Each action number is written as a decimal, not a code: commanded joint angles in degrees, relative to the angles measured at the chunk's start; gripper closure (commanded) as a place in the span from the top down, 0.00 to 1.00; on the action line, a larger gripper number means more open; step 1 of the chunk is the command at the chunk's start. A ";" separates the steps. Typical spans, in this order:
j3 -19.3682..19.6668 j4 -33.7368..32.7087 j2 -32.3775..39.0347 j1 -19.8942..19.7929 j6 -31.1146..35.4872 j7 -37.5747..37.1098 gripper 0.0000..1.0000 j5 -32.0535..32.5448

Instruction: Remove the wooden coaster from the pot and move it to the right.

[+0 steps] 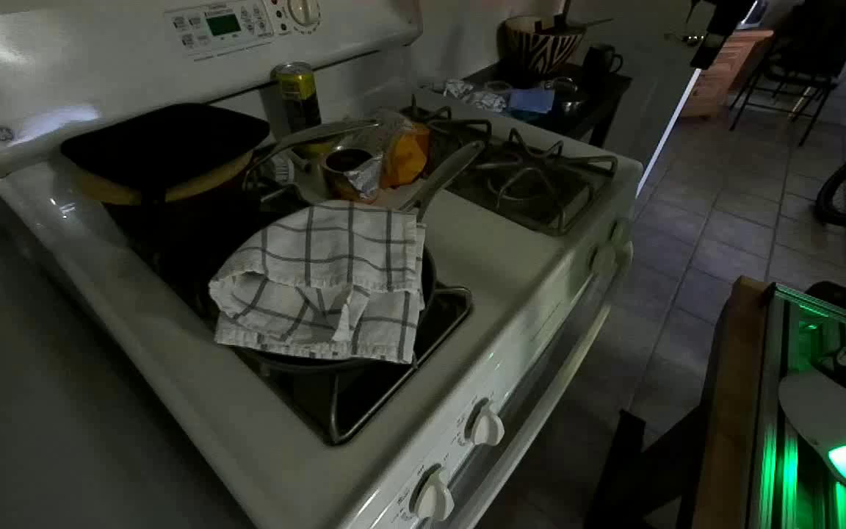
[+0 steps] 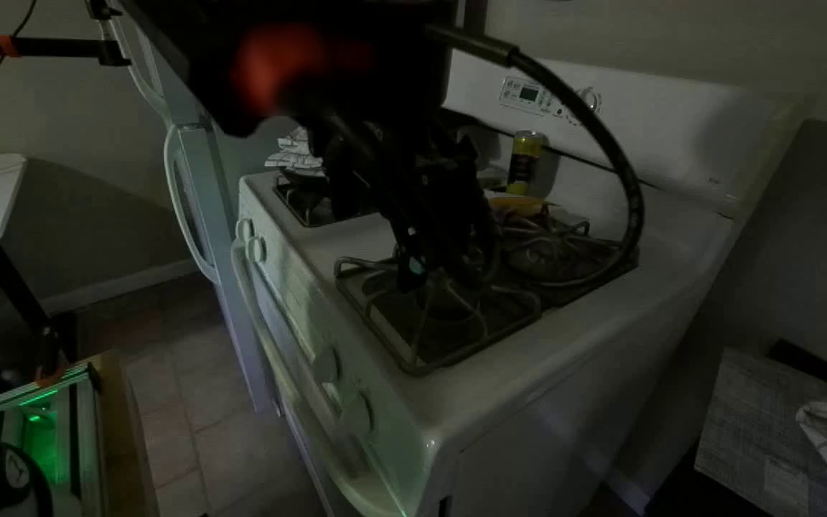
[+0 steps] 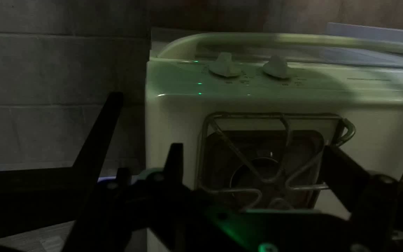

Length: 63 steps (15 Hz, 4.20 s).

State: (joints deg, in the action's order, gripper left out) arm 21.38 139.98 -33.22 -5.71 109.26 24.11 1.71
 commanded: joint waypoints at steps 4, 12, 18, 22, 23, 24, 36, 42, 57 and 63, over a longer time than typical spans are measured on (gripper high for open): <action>-1.01 -0.12 0.30 -1.21 -0.11 0.59 1.00 -0.66; -1.01 -0.12 0.30 -1.21 -0.11 0.59 1.00 -0.66; -1.01 -0.12 0.30 -1.21 -0.11 0.59 1.00 -0.66; -2.45 -4.58 -1.41 1.84 0.57 -0.36 1.00 -8.96; -3.19 -6.35 -1.47 2.37 0.33 -0.35 1.00 -10.31; -4.54 -8.41 -1.04 3.04 0.76 -1.12 1.00 -11.39; -9.98 -19.69 3.85 7.56 3.18 0.08 1.00 -11.83; -10.52 -22.08 10.50 10.89 8.43 -0.24 1.00 -17.60; -20.88 -37.40 34.40 11.62 13.09 -1.70 1.00 -28.86; -23.11 -39.56 41.97 10.29 17.65 3.82 1.00 -44.41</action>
State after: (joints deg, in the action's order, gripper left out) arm 0.40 102.59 3.09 6.20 124.30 24.25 -34.54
